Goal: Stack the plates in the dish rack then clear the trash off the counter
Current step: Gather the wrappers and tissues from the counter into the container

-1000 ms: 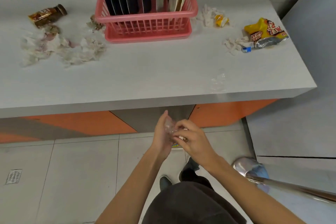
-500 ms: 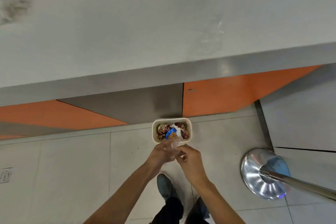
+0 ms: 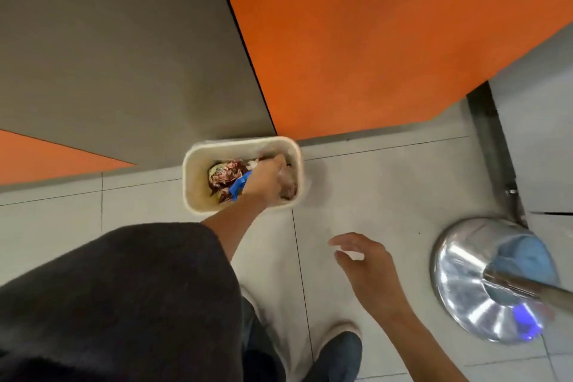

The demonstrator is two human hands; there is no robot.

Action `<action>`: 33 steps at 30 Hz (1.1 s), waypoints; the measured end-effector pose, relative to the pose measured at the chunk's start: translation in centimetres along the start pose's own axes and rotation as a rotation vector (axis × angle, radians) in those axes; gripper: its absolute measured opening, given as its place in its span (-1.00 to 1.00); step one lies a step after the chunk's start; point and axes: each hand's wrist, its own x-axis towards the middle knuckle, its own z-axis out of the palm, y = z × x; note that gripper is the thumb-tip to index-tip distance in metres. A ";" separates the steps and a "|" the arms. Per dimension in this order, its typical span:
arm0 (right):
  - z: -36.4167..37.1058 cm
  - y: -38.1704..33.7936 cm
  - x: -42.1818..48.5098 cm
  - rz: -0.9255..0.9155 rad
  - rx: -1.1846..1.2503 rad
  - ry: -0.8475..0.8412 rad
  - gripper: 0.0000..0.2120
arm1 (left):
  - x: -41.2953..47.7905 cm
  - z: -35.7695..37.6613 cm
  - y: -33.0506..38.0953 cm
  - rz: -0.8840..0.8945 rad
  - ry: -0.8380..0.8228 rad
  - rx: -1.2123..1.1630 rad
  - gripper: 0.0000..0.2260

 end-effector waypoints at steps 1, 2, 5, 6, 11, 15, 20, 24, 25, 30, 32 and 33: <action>-0.1 1.1 0.2 0.011 0.014 0.003 -0.74 | 1.1 1.5 -0.8 -0.007 -0.027 0.004 -0.88; -0.1 2.1 0.4 0.027 0.031 0.005 -0.76 | 2.1 2.6 -1.1 -0.017 -0.053 -0.023 -0.90; 0.1 4.9 1.0 0.068 0.045 -0.003 -0.78 | 5.0 4.7 -2.5 0.053 -0.040 0.160 -0.93; 0.2 5.6 1.1 0.083 0.045 -0.008 -0.77 | 5.7 4.7 -2.8 0.048 -0.061 0.164 -0.93; 0.5 5.7 0.2 0.127 0.062 -0.019 -0.74 | 5.6 2.9 -3.4 0.129 -0.248 0.402 -0.55; -0.5 3.2 -0.3 0.121 0.113 0.008 -0.72 | 3.6 -0.3 -2.2 0.133 -0.360 0.377 -0.45; -1.6 -0.1 -1.4 0.112 0.142 0.018 -0.70 | 0.0 -3.7 -2.1 0.191 -0.167 0.174 -0.44; -2.0 -2.8 -2.8 0.079 0.157 0.034 -0.71 | -2.9 -5.5 -2.5 0.265 -0.057 0.270 -0.51; -2.1 -3.5 -3.1 0.075 0.160 0.036 -0.71 | -3.6 -5.9 -2.5 0.265 -0.037 0.257 -0.51; -2.3 -7.0 -5.4 0.066 0.151 0.027 -0.75 | -8.4 -8.5 -1.8 0.233 0.059 0.012 -0.62; -2.8 -9.1 -6.6 0.028 0.130 0.020 -0.76 | -11.1 -10.6 0.0 0.229 0.069 -0.123 -0.74; -3.2 -10.4 -7.1 0.002 0.122 0.023 -0.76 | -12.7 -11.9 1.2 0.237 0.055 -0.202 -0.82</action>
